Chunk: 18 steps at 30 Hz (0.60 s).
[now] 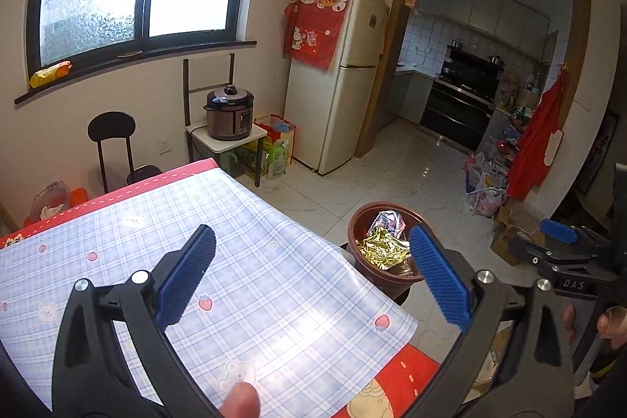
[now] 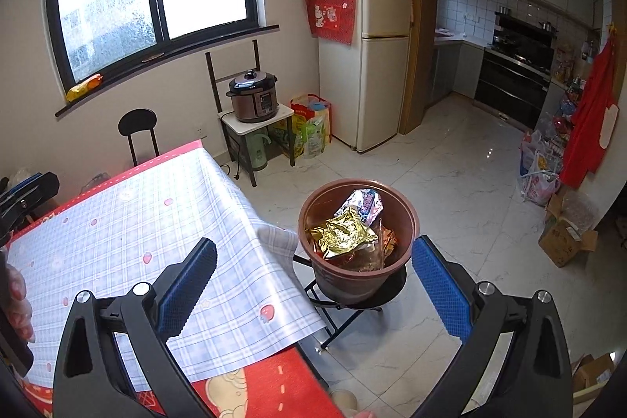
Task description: Collect trash
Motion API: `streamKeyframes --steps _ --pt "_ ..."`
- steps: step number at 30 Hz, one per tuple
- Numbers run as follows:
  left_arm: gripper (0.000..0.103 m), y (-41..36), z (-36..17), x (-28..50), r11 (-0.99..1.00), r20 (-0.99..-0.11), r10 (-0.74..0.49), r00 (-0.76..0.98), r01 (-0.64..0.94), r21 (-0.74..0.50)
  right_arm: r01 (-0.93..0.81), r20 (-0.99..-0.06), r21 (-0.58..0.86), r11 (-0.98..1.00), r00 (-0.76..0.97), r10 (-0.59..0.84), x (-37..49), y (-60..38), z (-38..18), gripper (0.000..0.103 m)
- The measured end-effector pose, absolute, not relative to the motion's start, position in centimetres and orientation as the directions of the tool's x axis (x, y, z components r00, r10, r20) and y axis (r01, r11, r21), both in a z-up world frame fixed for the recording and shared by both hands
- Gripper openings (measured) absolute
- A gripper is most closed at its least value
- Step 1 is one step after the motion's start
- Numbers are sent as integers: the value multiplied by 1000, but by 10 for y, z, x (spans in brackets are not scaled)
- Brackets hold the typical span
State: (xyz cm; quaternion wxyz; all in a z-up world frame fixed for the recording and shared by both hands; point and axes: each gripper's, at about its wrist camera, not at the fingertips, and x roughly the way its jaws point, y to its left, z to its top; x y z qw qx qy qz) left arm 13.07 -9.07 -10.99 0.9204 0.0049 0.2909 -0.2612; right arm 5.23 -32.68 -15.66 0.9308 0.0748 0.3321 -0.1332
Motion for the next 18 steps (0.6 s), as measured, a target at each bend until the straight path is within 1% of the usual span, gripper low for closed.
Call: streamKeyframes --steps 13,18 --pt "97 -72 -108 107 863 -528 -460 714 500 -75 364 -599 36 931 753 -271 25 -304 -148 98" --pt "97 -68 -104 105 862 -516 -465 719 502 -77 376 -586 19 926 755 -295 20 -299 -143 98"
